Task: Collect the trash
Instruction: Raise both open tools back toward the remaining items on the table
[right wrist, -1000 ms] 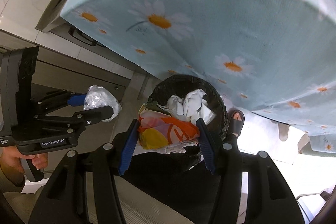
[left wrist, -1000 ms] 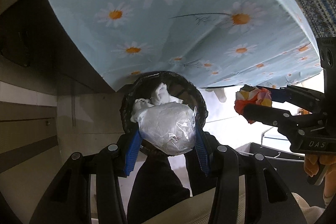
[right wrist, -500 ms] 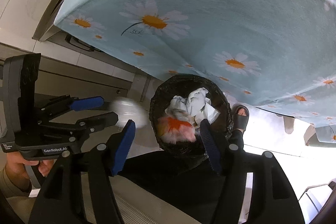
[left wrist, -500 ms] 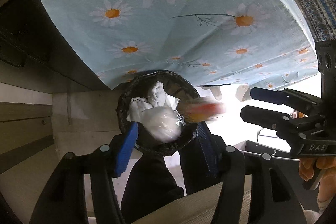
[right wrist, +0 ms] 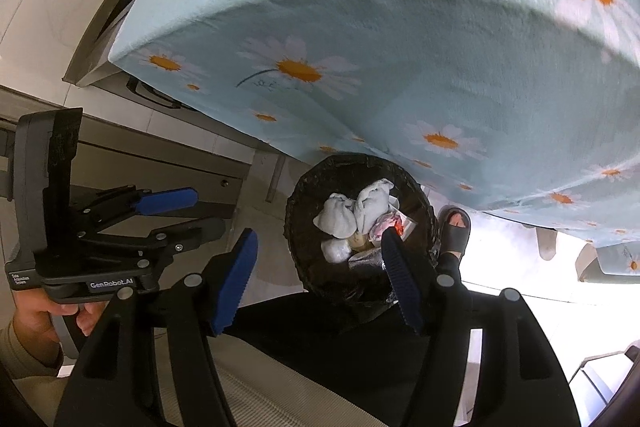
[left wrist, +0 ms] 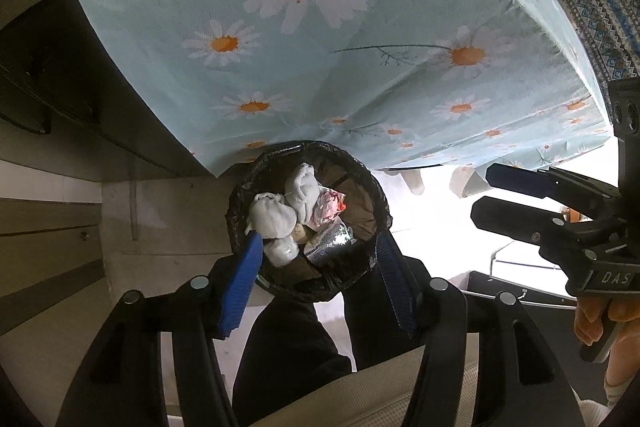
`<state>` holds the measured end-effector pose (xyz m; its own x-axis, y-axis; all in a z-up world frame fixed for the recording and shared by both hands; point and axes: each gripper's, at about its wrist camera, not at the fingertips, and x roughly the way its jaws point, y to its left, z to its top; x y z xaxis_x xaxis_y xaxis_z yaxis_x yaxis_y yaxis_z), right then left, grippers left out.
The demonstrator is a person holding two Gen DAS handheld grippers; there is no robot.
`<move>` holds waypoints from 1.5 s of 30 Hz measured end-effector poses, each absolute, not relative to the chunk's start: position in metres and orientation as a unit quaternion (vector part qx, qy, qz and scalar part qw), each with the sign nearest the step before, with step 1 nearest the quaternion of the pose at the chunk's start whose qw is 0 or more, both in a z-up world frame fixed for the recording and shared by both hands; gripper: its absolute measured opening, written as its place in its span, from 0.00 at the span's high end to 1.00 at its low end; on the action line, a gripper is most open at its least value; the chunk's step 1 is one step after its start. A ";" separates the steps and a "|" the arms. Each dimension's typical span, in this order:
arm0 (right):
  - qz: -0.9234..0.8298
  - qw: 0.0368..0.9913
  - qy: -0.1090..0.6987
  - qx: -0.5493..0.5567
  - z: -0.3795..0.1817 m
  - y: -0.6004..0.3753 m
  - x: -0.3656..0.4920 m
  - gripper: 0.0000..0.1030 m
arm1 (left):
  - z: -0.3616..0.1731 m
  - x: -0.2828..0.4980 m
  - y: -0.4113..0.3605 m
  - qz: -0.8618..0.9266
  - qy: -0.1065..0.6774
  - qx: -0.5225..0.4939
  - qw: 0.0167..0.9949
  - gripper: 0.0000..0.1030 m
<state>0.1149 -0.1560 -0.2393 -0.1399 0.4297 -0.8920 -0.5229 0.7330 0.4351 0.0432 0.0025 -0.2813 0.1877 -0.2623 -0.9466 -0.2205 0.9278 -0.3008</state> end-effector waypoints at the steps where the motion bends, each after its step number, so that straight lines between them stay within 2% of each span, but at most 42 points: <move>1: 0.365 0.656 0.660 -0.036 -0.237 -0.156 0.114 0.38 | -0.280 0.043 0.003 -0.014 0.636 -0.189 0.748 0.45; 15: 0.372 0.695 0.615 -0.032 -0.174 -0.158 0.121 0.37 | -0.231 0.043 0.011 -0.017 0.590 -0.199 0.782 0.45; 28: 0.383 0.745 0.546 -0.027 -0.100 -0.164 0.139 0.35 | -0.149 0.058 0.013 -0.032 0.531 -0.174 0.829 0.44; 38: 0.381 0.766 0.516 -0.034 -0.080 -0.178 0.199 0.29 | -0.119 0.101 0.013 -0.016 0.505 -0.163 0.847 0.44; 45: 0.395 0.772 0.496 -0.053 -0.074 -0.186 0.266 0.29 | -0.106 0.148 0.013 0.015 0.499 -0.148 0.854 0.44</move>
